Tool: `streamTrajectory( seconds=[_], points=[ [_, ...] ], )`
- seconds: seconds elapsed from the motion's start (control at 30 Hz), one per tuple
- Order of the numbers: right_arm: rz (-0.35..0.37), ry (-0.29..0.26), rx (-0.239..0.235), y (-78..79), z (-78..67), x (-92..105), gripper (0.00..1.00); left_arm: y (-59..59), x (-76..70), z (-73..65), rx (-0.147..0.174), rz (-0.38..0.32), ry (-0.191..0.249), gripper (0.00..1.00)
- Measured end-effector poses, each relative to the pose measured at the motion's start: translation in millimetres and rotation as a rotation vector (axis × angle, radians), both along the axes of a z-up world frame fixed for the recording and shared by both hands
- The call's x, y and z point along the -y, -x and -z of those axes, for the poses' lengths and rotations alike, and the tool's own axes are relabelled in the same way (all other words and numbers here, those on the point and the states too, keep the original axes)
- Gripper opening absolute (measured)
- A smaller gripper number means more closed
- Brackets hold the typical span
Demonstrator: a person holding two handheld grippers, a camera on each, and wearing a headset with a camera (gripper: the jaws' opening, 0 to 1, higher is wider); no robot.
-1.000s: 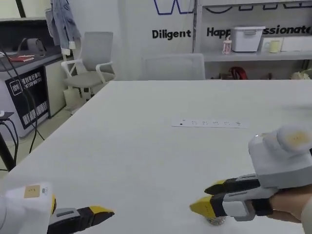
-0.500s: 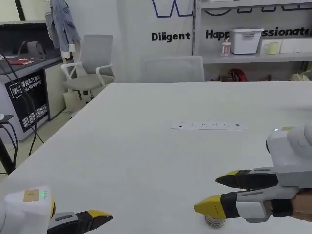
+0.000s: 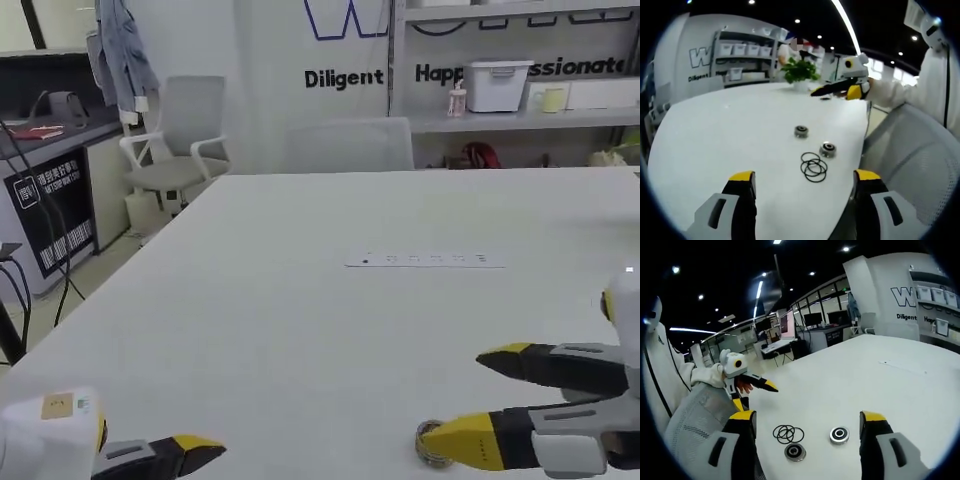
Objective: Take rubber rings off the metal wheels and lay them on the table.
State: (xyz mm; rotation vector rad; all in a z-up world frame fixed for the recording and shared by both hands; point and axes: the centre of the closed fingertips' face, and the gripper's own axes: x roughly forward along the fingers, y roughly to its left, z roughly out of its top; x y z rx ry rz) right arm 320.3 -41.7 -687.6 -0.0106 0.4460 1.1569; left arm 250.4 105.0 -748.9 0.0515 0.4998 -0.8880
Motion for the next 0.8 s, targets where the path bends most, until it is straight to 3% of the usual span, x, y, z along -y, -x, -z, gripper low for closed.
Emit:
streamTrajectory(
  seconds=[0.13, 0.43, 0.8],
  points=[
    [0.045, -0.055, -0.011, 8.3, 1.5, 10.4, 0.85, 0.1, 0.6, 0.0, -0.002, -0.002, 0.004, 0.81],
    [0.089, -0.034, -0.015, 26.1, 17.4, 27.8, 0.9, -2.0, -0.2, -2.7, 0.003, -0.017, 0.024, 0.81],
    [0.203, -0.041, -0.105, 34.2, 57.9, 56.0, 0.97, -4.3, -2.4, -5.0, 0.003, -0.038, 0.051, 0.81]
  ],
)
